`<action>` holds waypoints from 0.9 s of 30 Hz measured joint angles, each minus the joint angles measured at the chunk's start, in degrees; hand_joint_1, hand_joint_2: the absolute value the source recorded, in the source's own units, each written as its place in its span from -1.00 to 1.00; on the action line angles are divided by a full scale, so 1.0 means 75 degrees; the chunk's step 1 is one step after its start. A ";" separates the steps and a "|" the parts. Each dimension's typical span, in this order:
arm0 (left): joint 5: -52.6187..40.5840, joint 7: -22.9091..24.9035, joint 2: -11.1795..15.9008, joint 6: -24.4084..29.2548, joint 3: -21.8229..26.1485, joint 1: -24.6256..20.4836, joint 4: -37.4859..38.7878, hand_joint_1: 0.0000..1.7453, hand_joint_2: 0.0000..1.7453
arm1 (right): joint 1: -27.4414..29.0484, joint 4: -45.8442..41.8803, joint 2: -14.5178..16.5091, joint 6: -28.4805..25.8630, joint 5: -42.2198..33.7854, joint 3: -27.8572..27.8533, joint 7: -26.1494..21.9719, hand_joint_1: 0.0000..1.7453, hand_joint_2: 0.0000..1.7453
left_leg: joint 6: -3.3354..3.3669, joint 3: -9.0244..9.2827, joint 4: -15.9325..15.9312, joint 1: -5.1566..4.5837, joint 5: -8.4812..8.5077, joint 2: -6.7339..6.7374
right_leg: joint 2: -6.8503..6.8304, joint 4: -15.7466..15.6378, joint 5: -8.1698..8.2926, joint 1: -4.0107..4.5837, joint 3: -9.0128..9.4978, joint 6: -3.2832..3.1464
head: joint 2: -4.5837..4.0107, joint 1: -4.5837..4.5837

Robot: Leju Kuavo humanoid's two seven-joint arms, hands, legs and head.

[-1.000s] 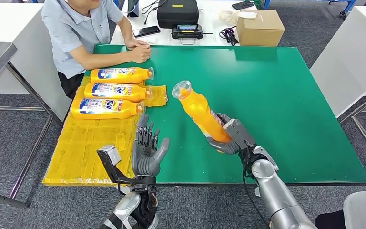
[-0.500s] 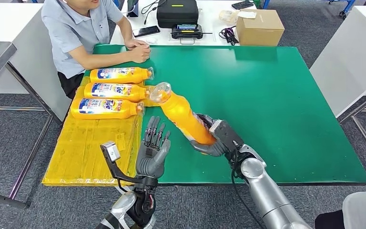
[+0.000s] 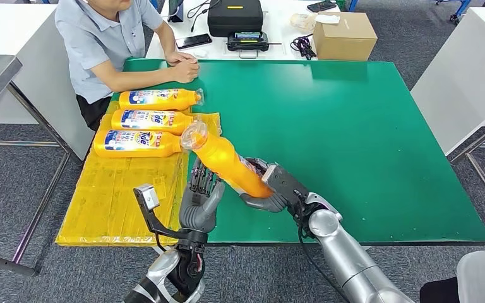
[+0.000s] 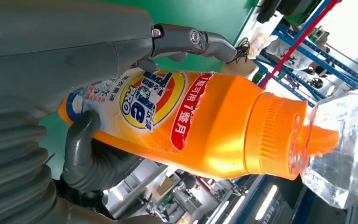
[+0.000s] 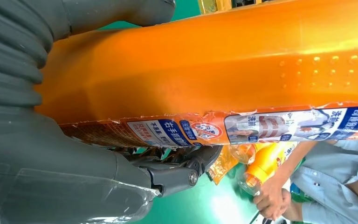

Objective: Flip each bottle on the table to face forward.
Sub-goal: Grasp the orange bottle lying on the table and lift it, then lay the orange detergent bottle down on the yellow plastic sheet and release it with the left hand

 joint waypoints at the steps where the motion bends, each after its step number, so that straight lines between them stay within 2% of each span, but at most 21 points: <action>1: 0.0003 0.0001 0.0000 0.0004 0.0019 -0.0002 0.0010 -1.00 1.00 | -0.0014 0.0019 0.0003 0.0000 -0.0001 0.0019 -0.0001 1.00 1.00 | 0.0000 0.0000 0.0000 0.0000 0.0000 0.0000 | 0.0000 0.0000 0.0000 0.0000 0.0000 0.0000 | 0.0000 0.0000; 6: -0.0312 -0.0198 -0.0015 0.0391 0.0107 -0.0142 0.0246 -1.00 1.00 | -0.0063 0.0091 0.0026 -0.0052 0.0033 0.0187 0.0035 1.00 1.00 | 0.0000 0.0000 0.0000 0.0000 0.0000 -0.0001 | -0.0001 0.0000 0.0000 0.0000 -0.0002 0.0000 | 0.0000 0.0000; 16: -0.0466 -0.0227 -0.0182 0.0486 0.0284 -0.0337 0.0716 -1.00 1.00 | -0.0183 0.0273 0.0030 -0.0166 0.0196 0.0455 0.0103 1.00 1.00 | 0.0000 -0.0002 0.0000 -0.0001 0.0001 -0.0001 | -0.0001 0.0000 0.0001 0.0000 -0.0003 0.0001 | 0.0000 0.0001; 21: -0.1150 -0.0727 -0.0294 0.1044 0.0329 -0.0507 0.1036 -1.00 1.00 | -0.0202 0.0336 0.0019 -0.0223 0.0331 0.0579 0.0117 1.00 1.00 | 0.0000 -0.0003 0.0000 -0.0001 0.0000 -0.0001 | -0.0001 0.0000 0.0001 0.0000 -0.0006 0.0001 | 0.0000 0.0001; 24: -0.1366 -0.0931 -0.0321 0.1134 0.0360 -0.0684 0.1338 -1.00 1.00 | -0.0204 0.0353 -0.0010 -0.0246 0.0342 0.0640 0.0165 1.00 1.00 | 0.0000 -0.0003 0.0000 -0.0001 0.0001 0.0000 | 0.0000 0.0000 0.0001 0.0000 -0.0006 0.0001 | 0.0000 0.0001; 25: -0.1382 -0.0954 -0.0325 0.1102 0.0376 -0.0736 0.1427 -0.92 1.00 | -0.0204 0.0361 -0.0022 -0.0252 0.0340 0.0659 0.0183 1.00 1.00 | 0.0000 -0.0003 0.0000 0.0000 0.0001 0.0001 | 0.0000 0.0000 0.0001 0.0000 -0.0006 0.0001 | 0.0000 0.0001; 27: -0.1394 -0.0974 -0.0340 0.1029 0.0408 -0.0800 0.1549 0.04 1.00 | -0.0206 0.0383 -0.0042 -0.0270 0.0335 0.0685 0.0207 1.00 1.00 | 0.0000 -0.0003 0.0000 0.0000 0.0001 0.0001 | 0.0000 0.0000 0.0001 0.0000 -0.0006 0.0001 | 0.0000 0.0001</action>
